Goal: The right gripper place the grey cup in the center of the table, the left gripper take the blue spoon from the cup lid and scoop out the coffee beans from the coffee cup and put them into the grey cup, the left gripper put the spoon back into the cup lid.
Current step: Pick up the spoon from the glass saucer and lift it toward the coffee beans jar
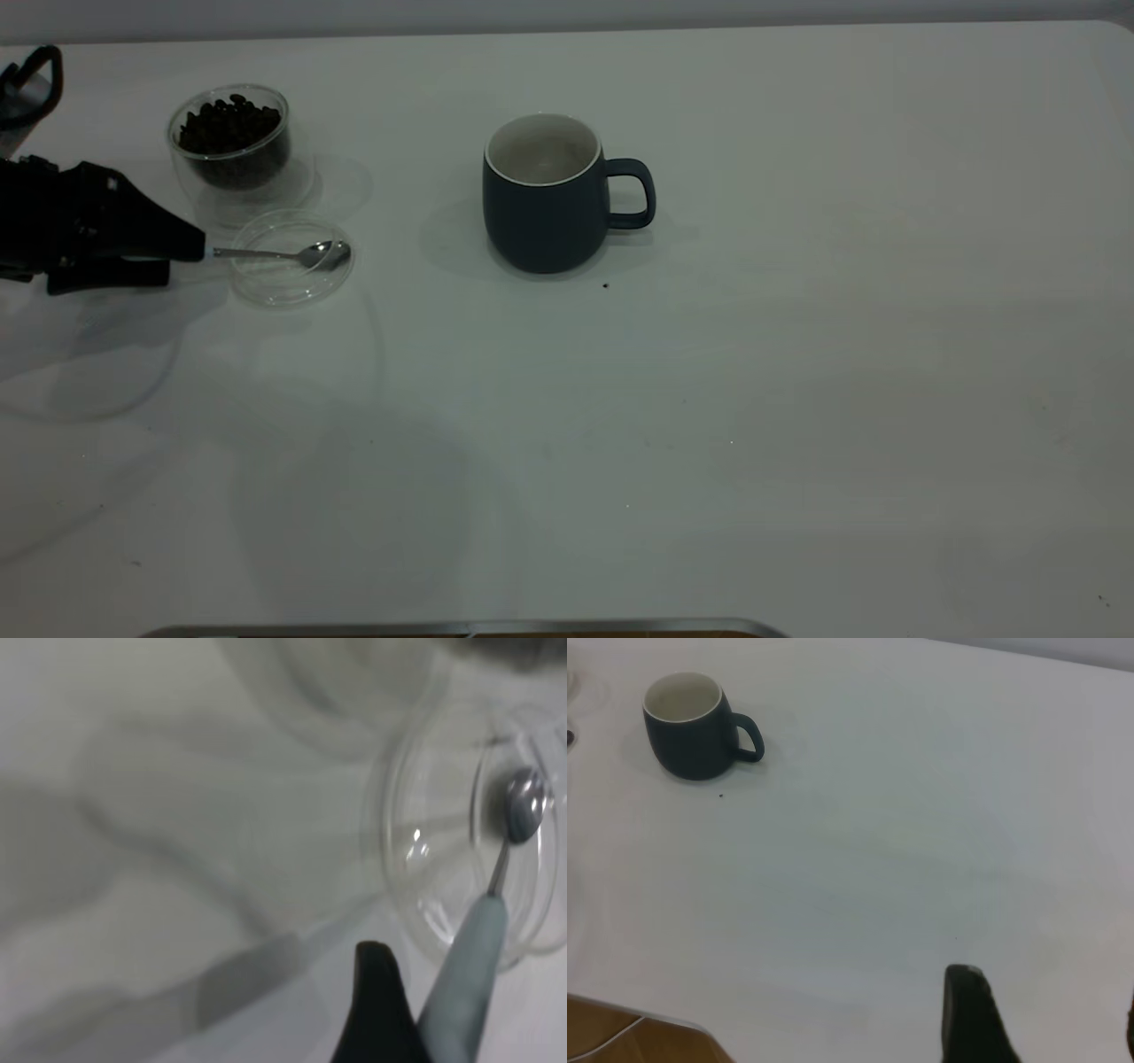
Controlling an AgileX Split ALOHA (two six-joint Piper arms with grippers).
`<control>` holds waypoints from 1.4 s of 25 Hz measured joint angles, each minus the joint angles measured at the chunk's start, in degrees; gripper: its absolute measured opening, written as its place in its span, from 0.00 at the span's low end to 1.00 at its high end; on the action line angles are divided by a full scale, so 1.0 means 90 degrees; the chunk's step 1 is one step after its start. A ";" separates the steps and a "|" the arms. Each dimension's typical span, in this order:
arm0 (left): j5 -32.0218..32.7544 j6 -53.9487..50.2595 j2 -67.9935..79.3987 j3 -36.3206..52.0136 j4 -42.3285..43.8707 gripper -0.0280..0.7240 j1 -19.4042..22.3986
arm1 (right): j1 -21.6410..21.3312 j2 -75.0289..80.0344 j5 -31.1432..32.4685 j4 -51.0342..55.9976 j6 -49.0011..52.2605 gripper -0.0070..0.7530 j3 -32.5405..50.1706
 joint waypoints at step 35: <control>0.0850 0.0125 0.0000 0.0000 -0.0424 0.21 0.0028 | 0.0000 0.0000 0.0005 0.0000 0.0000 0.60 0.0000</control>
